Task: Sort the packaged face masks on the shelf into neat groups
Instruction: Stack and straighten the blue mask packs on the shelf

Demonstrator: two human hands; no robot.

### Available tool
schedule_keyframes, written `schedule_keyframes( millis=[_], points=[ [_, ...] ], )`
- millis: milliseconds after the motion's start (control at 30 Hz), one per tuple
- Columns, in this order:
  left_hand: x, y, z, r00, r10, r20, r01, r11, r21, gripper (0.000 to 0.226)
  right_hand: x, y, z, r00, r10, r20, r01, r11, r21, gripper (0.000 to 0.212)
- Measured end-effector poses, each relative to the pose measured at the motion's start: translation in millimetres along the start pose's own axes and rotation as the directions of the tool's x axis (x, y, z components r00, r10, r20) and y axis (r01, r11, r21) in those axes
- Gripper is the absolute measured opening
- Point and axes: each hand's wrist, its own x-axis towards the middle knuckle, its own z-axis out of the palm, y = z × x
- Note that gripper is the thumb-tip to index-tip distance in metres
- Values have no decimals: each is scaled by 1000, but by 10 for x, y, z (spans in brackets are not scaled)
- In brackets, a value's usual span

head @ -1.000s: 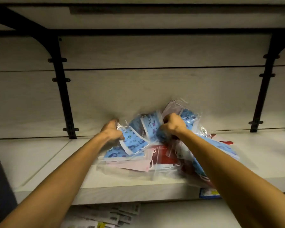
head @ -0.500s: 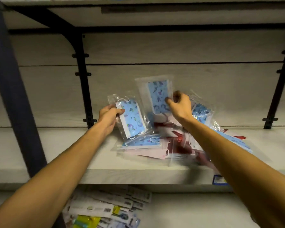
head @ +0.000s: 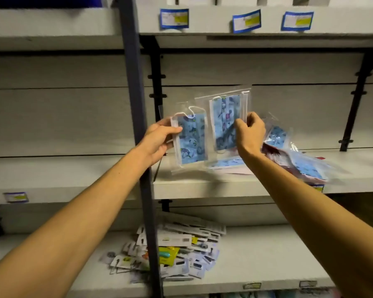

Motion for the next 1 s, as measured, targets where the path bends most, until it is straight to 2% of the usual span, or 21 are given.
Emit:
schedule_keyframes(
  millis=[100, 233, 300, 400, 533, 633, 733, 800, 900, 1000],
  points=[
    [-427, 148, -341, 997, -8, 70, 4, 998, 68, 33, -506, -232, 342, 999, 7, 37, -8, 1000, 24, 14],
    [-745, 301, -837, 997, -14, 72, 7, 995, 98, 32, -1155, -321, 779, 999, -22, 43, 21, 1000, 21, 15],
    [-848, 395, -1216, 1000, -8, 11, 7, 993, 120, 35, -1480, -289, 1062, 995, -27, 96, 25, 1000, 18, 7],
    [-891, 419, -1820, 987, -24, -161, 46, 990, 137, 44, -1884, -178, 1525, 983, -25, 180, 20, 999, 31, 13],
    [-866, 334, -2611, 939, -24, -343, 79, 986, 147, 53, -2214, -49, 2251, 964, -50, 260, 33, 997, 70, 11],
    [-792, 307, -3177, 877, -12, -481, 86, 987, 132, 60, -2249, 7, 2838, 906, -52, 420, 26, 997, 67, 13],
    [-626, 341, -3708, 800, 14, -600, 104, 982, 160, 39, -2114, 47, 3456, 871, -37, 490, 53, 998, -19, 21],
    [-470, 421, -4026, 750, 5, -661, 113, 984, 136, 34, -2012, 85, 3859, 851, 21, 524, 30, 996, -89, 31],
    [-177, 544, -4459, 743, -58, -667, 170, 980, 104, 19, -1892, 206, 4398, 777, 100, 622, -12, 989, -144, 39],
    [70, 550, -4838, 752, -133, -646, 284, 949, 134, 19, -1801, 320, 4896, 676, 224, 702, -136, 974, -180, 43]
  ],
)
